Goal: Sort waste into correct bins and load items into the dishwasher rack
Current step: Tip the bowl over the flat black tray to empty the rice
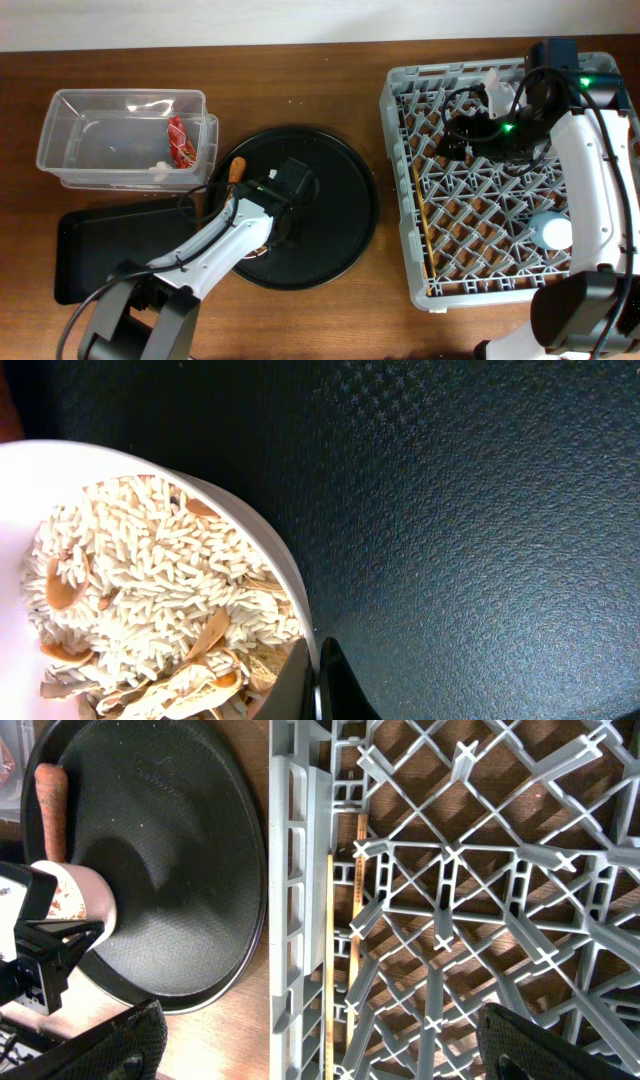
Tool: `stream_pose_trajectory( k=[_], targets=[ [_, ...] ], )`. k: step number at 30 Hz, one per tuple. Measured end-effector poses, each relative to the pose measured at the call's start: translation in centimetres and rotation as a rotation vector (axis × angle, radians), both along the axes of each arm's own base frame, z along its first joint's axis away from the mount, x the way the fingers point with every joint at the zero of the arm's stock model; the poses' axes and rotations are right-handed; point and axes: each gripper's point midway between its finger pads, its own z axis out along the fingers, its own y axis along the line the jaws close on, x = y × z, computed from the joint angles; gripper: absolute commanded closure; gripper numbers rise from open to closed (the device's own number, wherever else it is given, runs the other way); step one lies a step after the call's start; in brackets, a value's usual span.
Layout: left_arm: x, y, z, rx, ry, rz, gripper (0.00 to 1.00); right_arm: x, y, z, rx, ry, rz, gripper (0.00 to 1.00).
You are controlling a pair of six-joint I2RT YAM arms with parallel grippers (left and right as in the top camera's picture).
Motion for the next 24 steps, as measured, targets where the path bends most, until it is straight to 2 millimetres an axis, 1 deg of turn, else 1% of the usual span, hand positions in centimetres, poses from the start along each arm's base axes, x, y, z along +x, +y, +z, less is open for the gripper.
stream_pose_trajectory(
  k=[1, 2, 3, 4, 9, 12, 13, 16, 17, 18, 19, 20, 22, 24],
  targets=[
    [0.0, 0.0, 0.0, 0.0, 0.0, -0.001, 0.96, 0.0, 0.0, 0.0, 0.0, 0.0, 0.0, 0.02],
    [0.0, 0.0, 0.0, -0.001, 0.001, -0.005, 0.92, 0.0, 0.0, 0.0, 0.0, 0.0, 0.0, 0.02],
    [0.0, -0.1, 0.0, -0.003, 0.003, -0.005, 0.92, 0.0, 0.0, 0.0, 0.0, 0.0, 0.0, 0.02],
    [-0.1, -0.1, 0.0, -0.007, 0.006, -0.007, 0.99, 0.0, 0.0, 0.0, 0.0, 0.0, 0.0, 0.02],
    [-0.5, 0.2, -0.1, 0.009, 0.02, -0.011, 0.99, 0.0, 0.0, 0.0, 0.0, 0.0, 0.0, 0.02],
    [-1.3, 0.8, 0.4, 0.037, 0.062, -0.01, 0.99, 0.0, 0.0, 0.0, 0.0, 0.001, 0.001, 0.02],
    [-1.6, 1.0, 0.9, 0.049, 0.082, -0.01, 0.99, 0.0, 0.0, 0.0, 0.0, 0.001, 0.001, 0.02],
    [-1.5, 1.0, 2.7, 0.048, 0.079, -0.007, 1.0, 0.0, 0.0, 0.0, -0.001, 0.0, 0.001, 0.01],
    [-1.1, 1.3, 4.1, 0.028, 0.046, 0.008, 1.0, 0.0, 0.0, 0.0, -0.001, 0.0, 0.001, 0.02],
    [-0.8, 1.5, 4.8, 0.017, 0.025, 0.019, 1.0, 0.0, 0.0, 0.0, 0.0, 0.0, 0.001, 0.02],
    [-0.6, 2.3, 5.5, 0.007, 0.013, 0.047, 1.0, 0.0, 0.0, 0.0, -0.001, 0.0, 0.001, 0.02],
    [-0.2, 3.9, 6.6, -0.007, -0.012, 0.101, 1.0, 0.0, 0.0, 0.0, -0.001, 0.0, 0.001, 0.02],
    [0.5, 6.0, 8.0, -0.049, -0.049, 0.163, 1.0, 0.0, 0.1, 0.0, -0.001, -0.001, 0.004, 0.02],
    [1.2, 8.8, 9.1, -0.105, -0.072, 0.228, 1.0, 0.1, 0.1, 0.0, -0.001, -0.004, 0.003, 0.02]
  ],
)
